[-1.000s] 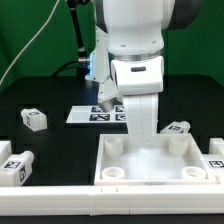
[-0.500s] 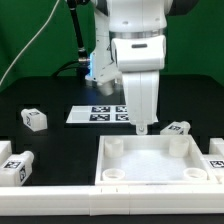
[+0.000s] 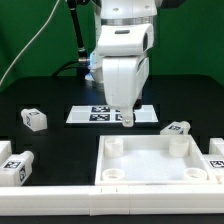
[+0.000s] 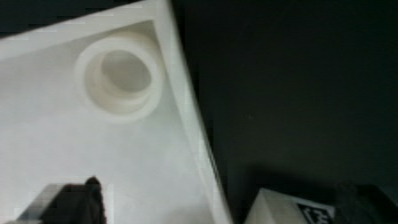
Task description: Assemble one leg
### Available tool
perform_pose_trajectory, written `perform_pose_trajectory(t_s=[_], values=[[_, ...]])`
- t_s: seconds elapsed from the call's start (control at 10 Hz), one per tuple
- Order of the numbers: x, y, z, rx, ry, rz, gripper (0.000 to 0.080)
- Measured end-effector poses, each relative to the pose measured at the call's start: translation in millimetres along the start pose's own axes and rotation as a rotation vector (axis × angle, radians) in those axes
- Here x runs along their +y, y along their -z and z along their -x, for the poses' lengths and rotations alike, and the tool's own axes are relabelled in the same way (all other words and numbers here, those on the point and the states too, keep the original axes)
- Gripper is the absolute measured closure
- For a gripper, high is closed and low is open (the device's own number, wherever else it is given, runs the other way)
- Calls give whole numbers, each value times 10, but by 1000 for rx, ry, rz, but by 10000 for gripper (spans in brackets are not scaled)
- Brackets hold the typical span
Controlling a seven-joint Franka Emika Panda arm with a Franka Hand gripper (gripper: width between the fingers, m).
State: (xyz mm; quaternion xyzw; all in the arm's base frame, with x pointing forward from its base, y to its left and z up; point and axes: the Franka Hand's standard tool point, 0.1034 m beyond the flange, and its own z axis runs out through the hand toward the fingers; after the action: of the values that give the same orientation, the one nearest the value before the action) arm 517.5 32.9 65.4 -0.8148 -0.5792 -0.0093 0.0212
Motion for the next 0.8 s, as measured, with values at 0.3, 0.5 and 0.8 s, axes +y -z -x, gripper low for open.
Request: perform_pose_trajectory(t_s=[0.3, 0.5, 0.8], values=[[-8, -10, -6, 1, -192, -1, 150], [-67, -28, -105, 6, -471, -2, 150], [-120, -13, -358, 12, -768, -8, 150]])
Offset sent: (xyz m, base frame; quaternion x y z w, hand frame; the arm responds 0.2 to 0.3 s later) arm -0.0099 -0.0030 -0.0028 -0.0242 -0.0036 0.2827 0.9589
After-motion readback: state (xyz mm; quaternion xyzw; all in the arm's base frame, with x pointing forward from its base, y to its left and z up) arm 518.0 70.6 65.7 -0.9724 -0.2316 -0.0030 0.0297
